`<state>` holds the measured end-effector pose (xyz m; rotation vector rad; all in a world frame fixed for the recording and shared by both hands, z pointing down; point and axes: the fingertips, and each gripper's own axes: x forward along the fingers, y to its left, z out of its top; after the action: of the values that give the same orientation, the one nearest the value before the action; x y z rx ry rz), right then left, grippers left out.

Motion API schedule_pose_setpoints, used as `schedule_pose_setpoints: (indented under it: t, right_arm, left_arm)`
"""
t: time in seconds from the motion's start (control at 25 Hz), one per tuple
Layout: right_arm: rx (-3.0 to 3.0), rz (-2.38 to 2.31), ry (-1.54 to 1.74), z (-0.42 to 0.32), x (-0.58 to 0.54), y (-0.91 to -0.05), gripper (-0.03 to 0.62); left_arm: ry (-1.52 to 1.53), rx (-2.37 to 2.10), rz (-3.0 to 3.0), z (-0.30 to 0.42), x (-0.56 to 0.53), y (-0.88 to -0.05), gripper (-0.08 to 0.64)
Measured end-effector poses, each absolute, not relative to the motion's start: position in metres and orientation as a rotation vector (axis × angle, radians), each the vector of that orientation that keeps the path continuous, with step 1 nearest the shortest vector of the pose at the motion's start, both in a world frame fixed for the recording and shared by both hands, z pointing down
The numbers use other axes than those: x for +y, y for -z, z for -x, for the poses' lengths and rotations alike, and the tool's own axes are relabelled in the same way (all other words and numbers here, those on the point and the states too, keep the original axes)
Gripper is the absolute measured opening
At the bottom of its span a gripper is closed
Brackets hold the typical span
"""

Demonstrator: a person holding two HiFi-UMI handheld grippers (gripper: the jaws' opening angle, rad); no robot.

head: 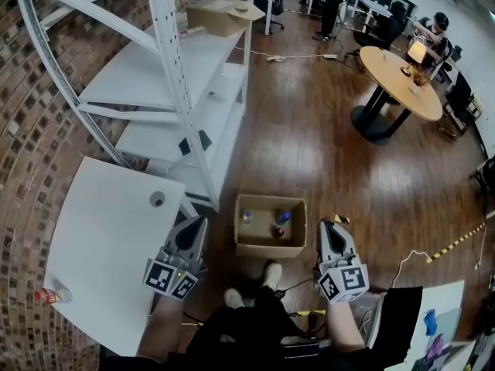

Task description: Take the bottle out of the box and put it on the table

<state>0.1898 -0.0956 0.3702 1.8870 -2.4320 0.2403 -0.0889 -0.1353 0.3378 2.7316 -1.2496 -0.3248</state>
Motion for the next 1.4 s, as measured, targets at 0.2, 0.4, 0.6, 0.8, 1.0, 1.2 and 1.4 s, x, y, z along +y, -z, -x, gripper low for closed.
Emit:
schedule_pose_setpoints:
  t: [0.2,0.4,0.6,0.8,1.0,1.2,1.4]
  right_arm:
    - [-2.388,-1.919,-0.298,-0.209,-0.095,-0.387,0.005]
    - [-2.383,-1.9,-0.343,-0.227,-0.117,-0.403,0.005]
    - [-2.388,-1.821,-0.453,-0.224,-0.143,-0.446,0.005]
    - [-2.39,-1.723,-0.565,-0.221,-0.159,-0.493,0.005]
    - [-2.372,-1.687,-0.62,-0.23,-0.175,-0.539,0.005]
    - [-2.385,-1.718,-0.565,-0.25,-0.199,-0.606,0.005]
    - [-2.452,-1.74,-0.409,-0.251,-0.248,-0.719,0.005]
  left_arm:
    - [0.277,-1.22,-2.74,0.068,-0.144,-0.346,0.0]
    - [0.313,-1.186,-2.67,0.047,-0.166,-0.357,0.0]
    - [0.194,-1.184,-2.636,0.023,-0.188,-0.396,0.0]
    - [0.105,-1.186,-2.576,0.005,-0.207,-0.444,0.0]
    - [0.057,-1.184,-2.539,-0.009,-0.23,-0.494,0.0]
    - [0.045,-1.142,-2.596,-0.036,-0.249,-0.57,0.0]
    - [0.17,-1.038,-2.681,-0.057,-0.28,-0.676,0.0]
